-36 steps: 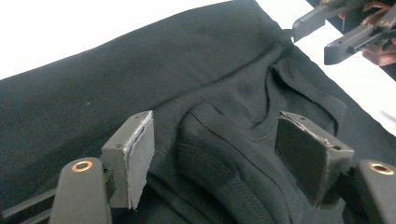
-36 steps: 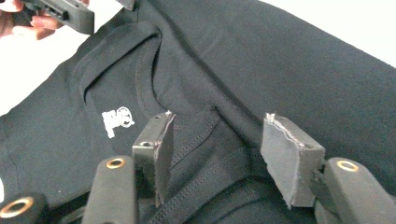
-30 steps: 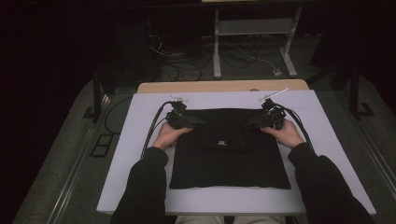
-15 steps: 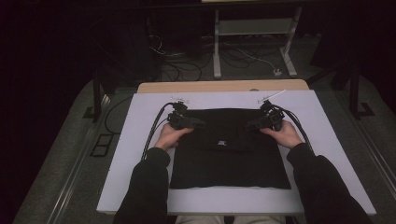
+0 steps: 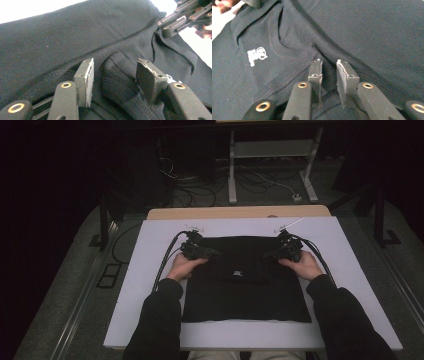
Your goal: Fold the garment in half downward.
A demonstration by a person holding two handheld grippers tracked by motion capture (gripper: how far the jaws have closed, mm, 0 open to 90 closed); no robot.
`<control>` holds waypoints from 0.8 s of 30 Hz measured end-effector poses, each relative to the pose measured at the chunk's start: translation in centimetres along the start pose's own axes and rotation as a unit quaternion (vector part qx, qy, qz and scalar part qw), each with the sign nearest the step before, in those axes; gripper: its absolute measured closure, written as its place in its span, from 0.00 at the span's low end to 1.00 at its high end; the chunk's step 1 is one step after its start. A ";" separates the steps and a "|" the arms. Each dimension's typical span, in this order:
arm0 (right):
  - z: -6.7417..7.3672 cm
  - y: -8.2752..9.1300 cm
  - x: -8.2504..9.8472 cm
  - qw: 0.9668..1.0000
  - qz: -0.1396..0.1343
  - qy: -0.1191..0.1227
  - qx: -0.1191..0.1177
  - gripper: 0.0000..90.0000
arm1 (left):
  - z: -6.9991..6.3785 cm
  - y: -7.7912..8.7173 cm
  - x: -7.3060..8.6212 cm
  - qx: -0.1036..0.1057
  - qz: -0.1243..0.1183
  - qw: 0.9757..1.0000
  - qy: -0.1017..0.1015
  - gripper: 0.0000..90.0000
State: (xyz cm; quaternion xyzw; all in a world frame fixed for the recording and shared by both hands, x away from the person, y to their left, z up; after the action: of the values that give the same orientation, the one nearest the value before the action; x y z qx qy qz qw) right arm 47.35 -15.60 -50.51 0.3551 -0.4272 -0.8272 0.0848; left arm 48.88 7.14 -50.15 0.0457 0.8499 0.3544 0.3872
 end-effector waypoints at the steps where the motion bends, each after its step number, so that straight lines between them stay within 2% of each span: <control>1: 0.0 0.0 0.0 1.000 0.001 0.000 0.000 0.84 | 0.0 0.0 0.0 -0.001 0.000 1.000 0.000 0.57; 6: 0.0 -0.1 0.1 1.000 0.004 0.001 -0.006 0.90 | 0.1 -0.3 0.1 -0.006 0.003 1.000 -0.004 0.66; 9: 0.0 -0.1 0.1 1.000 0.003 0.002 -0.006 0.91 | 0.1 -0.6 0.2 -0.020 0.005 1.000 -0.012 0.74; 14: 0.0 0.0 0.2 1.000 0.003 0.003 -0.006 0.92 | 0.0 -0.7 0.1 -0.031 0.003 0.999 -0.018 0.87; 19: 0.1 0.1 0.2 1.000 0.002 0.009 -0.002 0.93 | -0.2 -0.4 0.0 -0.039 0.007 0.999 -0.034 0.92; 24: 0.4 0.3 0.2 1.000 -0.001 0.017 -0.001 0.93 | -0.5 0.0 -0.2 -0.037 0.003 0.999 -0.038 0.93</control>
State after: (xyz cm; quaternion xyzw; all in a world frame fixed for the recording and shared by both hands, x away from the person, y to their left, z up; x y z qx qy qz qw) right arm 46.91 -15.61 -50.18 0.3689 -0.4246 -0.8217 0.0918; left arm 48.72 6.78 -49.81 0.0474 0.8209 0.3845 0.4196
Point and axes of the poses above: each handheld gripper's, and its own axes: y roughly backward along the jaws, x roughly out of its underside, z roughly to its left, the point moved 9 cm from there along -y, roughly forward along the jaws, and after that the axes turned 2 degrees about z, right-handed, at the moved point
